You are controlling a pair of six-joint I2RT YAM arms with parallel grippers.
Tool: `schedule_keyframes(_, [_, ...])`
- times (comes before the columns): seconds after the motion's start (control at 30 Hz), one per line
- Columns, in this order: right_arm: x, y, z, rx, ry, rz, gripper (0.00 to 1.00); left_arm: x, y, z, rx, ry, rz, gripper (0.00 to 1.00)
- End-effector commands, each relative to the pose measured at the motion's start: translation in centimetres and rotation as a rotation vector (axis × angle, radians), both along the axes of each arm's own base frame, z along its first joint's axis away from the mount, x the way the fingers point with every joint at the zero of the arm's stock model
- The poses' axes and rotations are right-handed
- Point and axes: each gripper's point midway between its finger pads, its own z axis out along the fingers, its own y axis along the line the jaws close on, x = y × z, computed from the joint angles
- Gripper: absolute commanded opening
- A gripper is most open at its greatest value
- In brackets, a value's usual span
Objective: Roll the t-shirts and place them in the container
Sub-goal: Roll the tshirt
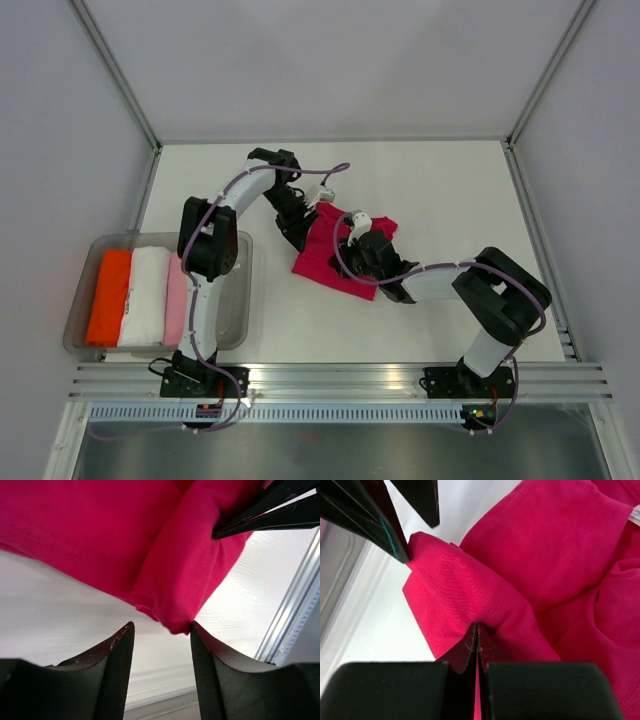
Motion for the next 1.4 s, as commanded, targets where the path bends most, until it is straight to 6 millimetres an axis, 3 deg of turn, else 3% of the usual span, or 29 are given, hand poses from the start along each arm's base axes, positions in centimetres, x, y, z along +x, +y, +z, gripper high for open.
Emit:
schedule_keyframes(0.0, [1.8,0.4,1.4,0.059,-0.027,-0.065,0.0,3.2,0.2,3.0,-0.01,-0.197,-0.026,0.54])
schedule_keyframes(0.13, [3.2,-0.8,2.2,0.132,-0.028,-0.149,0.0,4.5,0.2,5.5,-0.041,-0.344,-0.076,0.55])
schedule_keyframes(0.23, [3.7,-1.0,2.3,0.133,-0.025,-0.153,0.0,4.5,-0.4,7.2,-0.074,-0.47,-0.179,0.55])
schedule_keyframes(0.27, [3.7,-1.1,2.1,0.132,-0.016,-0.16,0.0,5.3,-0.9,7.6,-0.088,-0.566,-0.236,0.55])
schedule_keyframes(0.3, [3.7,-1.2,1.9,0.132,-0.01,-0.162,0.0,3.8,-1.3,5.8,-0.082,-0.562,-0.29,0.55])
schedule_keyframes(0.37, [3.9,-1.6,1.3,0.134,0.0,-0.175,0.0,3.0,-1.6,7.1,-0.104,-0.692,-0.374,0.59])
schedule_keyframes(0.4, [4.0,-1.8,1.1,0.142,0.009,-0.187,0.0,2.0,-2.0,5.5,-0.117,-0.719,-0.412,0.61])
schedule_keyframes(0.43, [3.6,-1.6,0.5,0.148,0.027,-0.165,0.0,1.5,-2.0,5.1,-0.117,-0.749,-0.441,0.63])
schedule_keyframes(0.47, [3.7,-1.5,0.8,0.166,0.019,-0.161,0.0,1.2,-2.1,6.3,-0.126,-0.839,-0.482,0.64])
schedule_keyframes(0.5, [3.6,-1.5,0.7,0.171,0.027,-0.158,0.0,0.2,-2.0,4.3,-0.122,-0.859,-0.523,0.65])
schedule_keyframes(0.67, [3.6,-1.0,-0.1,0.191,0.052,-0.15,0.0,-1.9,-1.8,1.8,-0.099,-0.993,-0.66,0.72])
schedule_keyframes(0.9, [4.2,-1.8,-0.1,0.198,0.06,-0.175,0.0,-0.5,-2.4,-0.2,-0.045,-1.034,-0.663,0.77])
schedule_keyframes(1.1, [4.2,-0.6,0.4,0.216,0.051,-0.105,0.0,-0.4,-1.8,-2.6,-0.009,-0.998,-0.705,0.76])
schedule_keyframes(1.3, [4.2,-0.4,2.0,0.239,0.031,-0.056,0.0,-3.2,-0.7,-4.0,-0.044,-0.873,-0.754,0.76])
schedule_keyframes(1.37, [4.4,-0.7,1.7,0.209,0.046,-0.057,0.0,-3.5,-0.8,-3.9,-0.058,-0.864,-0.767,0.78])
